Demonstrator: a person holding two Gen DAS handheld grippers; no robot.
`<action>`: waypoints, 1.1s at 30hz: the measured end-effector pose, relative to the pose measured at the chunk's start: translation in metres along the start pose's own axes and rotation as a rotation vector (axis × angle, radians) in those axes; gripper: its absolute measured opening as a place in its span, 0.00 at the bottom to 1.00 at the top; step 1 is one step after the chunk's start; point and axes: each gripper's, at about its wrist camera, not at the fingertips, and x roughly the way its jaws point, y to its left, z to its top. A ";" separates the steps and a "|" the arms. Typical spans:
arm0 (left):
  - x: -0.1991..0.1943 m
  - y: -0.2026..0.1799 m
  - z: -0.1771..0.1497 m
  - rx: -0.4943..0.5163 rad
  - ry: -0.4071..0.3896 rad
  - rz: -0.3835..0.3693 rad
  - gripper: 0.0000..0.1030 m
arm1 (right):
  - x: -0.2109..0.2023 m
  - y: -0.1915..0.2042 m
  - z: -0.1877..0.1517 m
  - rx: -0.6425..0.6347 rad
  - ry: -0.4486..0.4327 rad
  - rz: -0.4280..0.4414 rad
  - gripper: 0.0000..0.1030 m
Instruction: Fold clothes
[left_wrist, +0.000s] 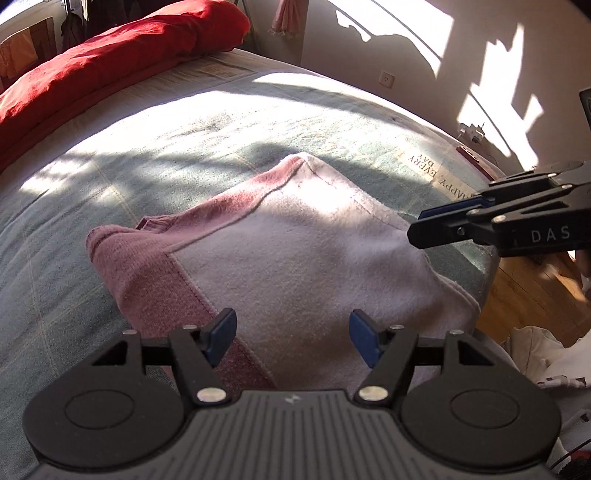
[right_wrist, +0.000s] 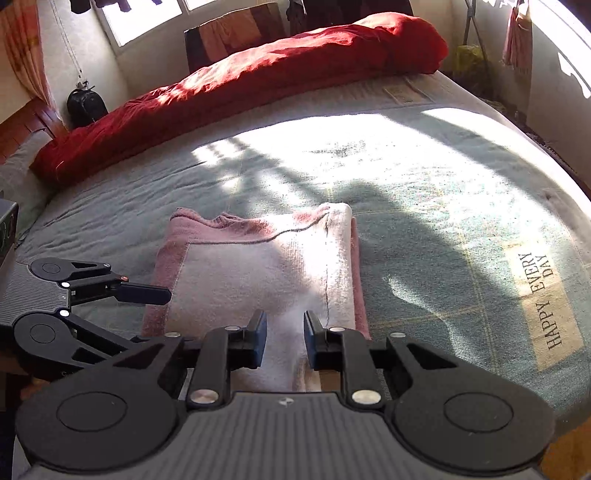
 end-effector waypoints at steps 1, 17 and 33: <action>0.004 0.004 -0.001 -0.008 0.005 0.005 0.67 | 0.009 -0.004 -0.003 0.003 0.024 -0.004 0.24; 0.042 0.071 0.020 -0.203 -0.064 -0.007 0.68 | 0.035 -0.024 0.009 0.045 0.068 0.033 0.23; 0.037 0.075 0.011 -0.270 -0.102 -0.086 0.70 | 0.132 0.039 0.130 -0.389 0.118 0.197 0.24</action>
